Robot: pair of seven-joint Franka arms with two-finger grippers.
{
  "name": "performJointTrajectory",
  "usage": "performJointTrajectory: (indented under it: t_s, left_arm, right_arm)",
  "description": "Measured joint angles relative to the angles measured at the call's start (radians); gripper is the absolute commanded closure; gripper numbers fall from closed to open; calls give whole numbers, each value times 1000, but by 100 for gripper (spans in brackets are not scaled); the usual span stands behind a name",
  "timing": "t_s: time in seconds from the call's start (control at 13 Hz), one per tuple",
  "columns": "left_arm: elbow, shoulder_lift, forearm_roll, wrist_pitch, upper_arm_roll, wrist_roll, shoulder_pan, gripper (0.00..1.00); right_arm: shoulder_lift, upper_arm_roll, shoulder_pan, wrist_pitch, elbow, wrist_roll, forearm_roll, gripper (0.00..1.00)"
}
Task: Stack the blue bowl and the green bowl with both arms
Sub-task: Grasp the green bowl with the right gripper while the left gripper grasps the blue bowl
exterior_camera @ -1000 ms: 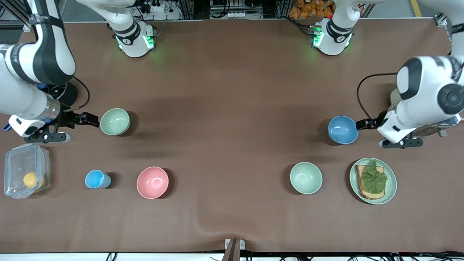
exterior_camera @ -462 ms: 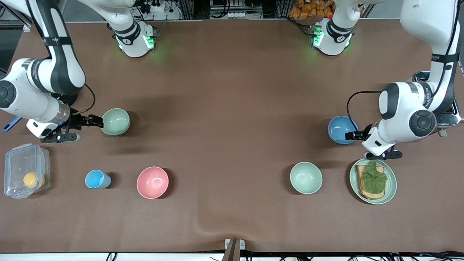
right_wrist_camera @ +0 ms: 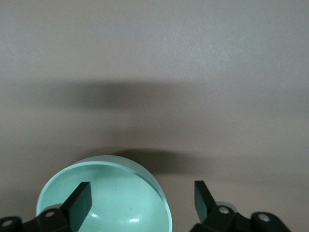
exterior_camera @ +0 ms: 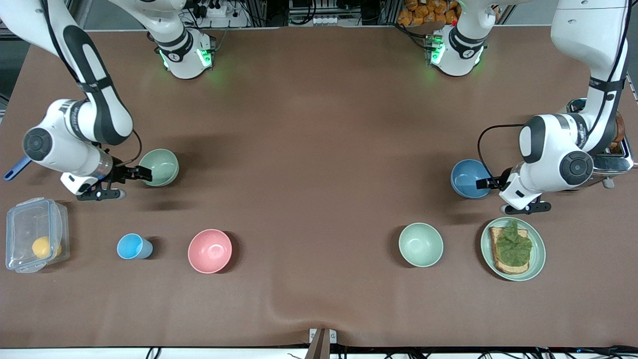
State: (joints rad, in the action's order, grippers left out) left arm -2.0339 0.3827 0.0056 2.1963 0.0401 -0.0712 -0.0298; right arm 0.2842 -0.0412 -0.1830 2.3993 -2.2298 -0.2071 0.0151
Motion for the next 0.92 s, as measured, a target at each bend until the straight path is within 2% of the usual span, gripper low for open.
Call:
performJointTrajectory:
  t_s: [0.31, 0.54, 0.69, 0.77, 0.92]
  left_arm:
    - [-44, 0, 0, 31, 0, 0, 7, 0]
    - [-63, 3, 0, 39, 0, 0, 8, 4]
    - [-71, 11, 0, 43, 0, 0, 9, 18]
    - [-72, 17, 0, 47, 0, 2, 11, 25]
    - [-73, 24, 0, 52, 0, 14, 14, 37]
  right_arm:
    - [9, 0, -15, 10, -10, -19, 0, 32]
    - [10, 0, -15, 15, -26, -37, 0, 35]
    - [11, 0, -16, 57, -52, -82, 0, 49]
    - [13, 0, -18, 75, -64, -100, 0, 65]
    - [16, 0, -26, 85, -73, -116, 0, 86]
